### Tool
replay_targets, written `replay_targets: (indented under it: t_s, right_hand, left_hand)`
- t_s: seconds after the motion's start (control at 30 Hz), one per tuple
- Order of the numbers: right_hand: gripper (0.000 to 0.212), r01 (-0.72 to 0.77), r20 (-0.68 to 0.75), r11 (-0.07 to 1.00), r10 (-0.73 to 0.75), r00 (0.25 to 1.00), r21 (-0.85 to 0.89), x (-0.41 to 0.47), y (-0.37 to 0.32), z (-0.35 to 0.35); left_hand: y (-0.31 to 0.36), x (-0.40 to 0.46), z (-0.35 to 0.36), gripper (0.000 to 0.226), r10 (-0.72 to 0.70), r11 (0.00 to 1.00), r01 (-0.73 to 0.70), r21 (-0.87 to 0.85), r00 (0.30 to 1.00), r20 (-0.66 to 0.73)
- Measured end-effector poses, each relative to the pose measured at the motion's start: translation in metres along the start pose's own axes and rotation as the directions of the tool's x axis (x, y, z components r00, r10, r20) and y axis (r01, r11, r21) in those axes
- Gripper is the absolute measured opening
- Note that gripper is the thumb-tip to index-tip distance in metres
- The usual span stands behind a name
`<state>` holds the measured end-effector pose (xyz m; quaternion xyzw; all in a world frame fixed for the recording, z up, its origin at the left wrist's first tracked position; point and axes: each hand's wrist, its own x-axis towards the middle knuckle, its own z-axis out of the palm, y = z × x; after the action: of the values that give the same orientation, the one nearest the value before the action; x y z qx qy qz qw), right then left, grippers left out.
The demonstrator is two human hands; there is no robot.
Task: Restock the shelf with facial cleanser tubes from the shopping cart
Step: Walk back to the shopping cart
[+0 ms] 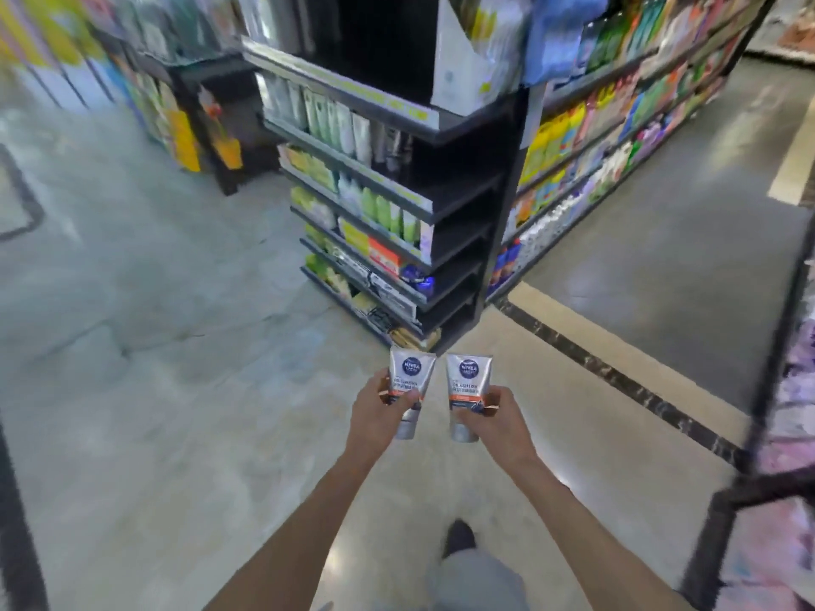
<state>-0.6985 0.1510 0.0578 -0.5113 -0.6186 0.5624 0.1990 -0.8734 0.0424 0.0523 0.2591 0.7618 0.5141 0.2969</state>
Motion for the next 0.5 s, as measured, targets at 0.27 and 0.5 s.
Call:
replay_targets:
  t_s: [0.27, 0.5]
  right_hand:
    - [0.052, 0.070, 0.102, 0.997, -0.071, 0.992, 0.012, 0.119, -0.079, 0.078]
    - [0.051, 0.108, 0.086, 0.994, -0.110, 0.990, 0.035, 0.233, -0.147, 0.117]
  left_hand:
    - [0.016, 0.126, -0.063, 0.045, -0.011, 1.000, 0.009, -0.013, 0.995, -0.103]
    - [0.056, 0.264, -0.093, 0.034, 0.067, 0.997, -0.069, -0.018, 0.994, -0.089]
